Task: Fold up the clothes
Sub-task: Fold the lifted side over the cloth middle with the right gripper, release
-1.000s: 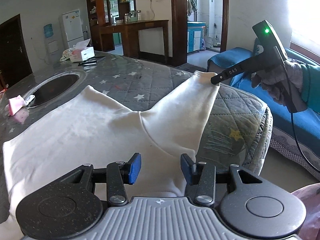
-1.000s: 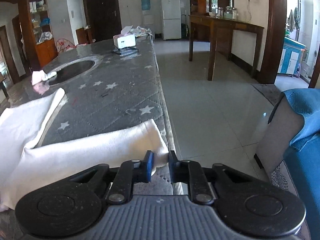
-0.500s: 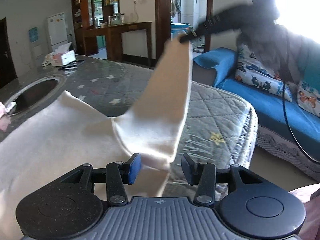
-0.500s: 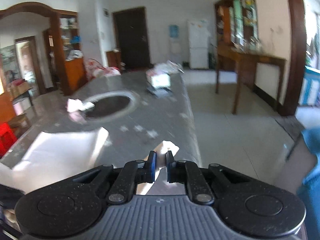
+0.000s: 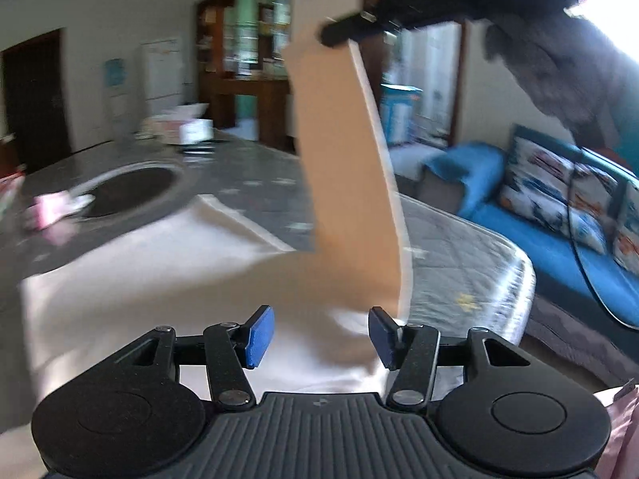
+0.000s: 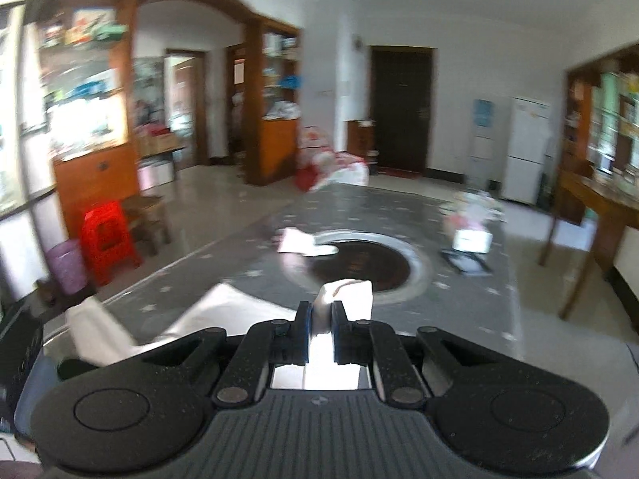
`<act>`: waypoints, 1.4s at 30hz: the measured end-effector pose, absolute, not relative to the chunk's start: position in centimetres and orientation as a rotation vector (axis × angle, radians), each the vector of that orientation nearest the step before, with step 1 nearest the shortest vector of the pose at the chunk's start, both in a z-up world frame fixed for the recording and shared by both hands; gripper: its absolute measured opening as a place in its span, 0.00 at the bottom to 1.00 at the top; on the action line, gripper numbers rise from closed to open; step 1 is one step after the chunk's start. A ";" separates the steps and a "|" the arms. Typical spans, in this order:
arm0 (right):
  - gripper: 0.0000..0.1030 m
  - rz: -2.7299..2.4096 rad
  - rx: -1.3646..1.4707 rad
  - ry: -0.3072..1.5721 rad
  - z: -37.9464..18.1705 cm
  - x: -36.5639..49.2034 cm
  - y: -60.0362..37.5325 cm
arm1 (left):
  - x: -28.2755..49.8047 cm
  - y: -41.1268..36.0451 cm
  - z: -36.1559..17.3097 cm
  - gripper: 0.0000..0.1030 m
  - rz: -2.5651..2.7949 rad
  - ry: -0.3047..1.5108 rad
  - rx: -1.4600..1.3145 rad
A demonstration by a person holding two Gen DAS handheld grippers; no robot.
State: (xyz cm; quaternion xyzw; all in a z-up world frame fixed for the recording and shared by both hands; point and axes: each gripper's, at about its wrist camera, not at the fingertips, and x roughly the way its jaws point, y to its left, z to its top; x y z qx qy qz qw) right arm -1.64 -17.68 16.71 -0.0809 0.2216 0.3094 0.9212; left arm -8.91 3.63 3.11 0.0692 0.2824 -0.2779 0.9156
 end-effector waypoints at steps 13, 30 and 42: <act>0.08 0.949 -0.308 0.604 12.6 -3.3 -4.3 | -11.2 12.4 2.0 0.56 -0.337 0.601 -0.019; 0.12 0.913 -0.360 0.724 8.8 -3.4 -5.3 | -12.5 15.2 1.6 0.57 -0.286 0.578 -0.063; 0.12 0.735 -0.366 0.850 3.5 -2.4 -12.5 | -9.8 12.4 0.9 0.55 -0.359 0.606 -0.041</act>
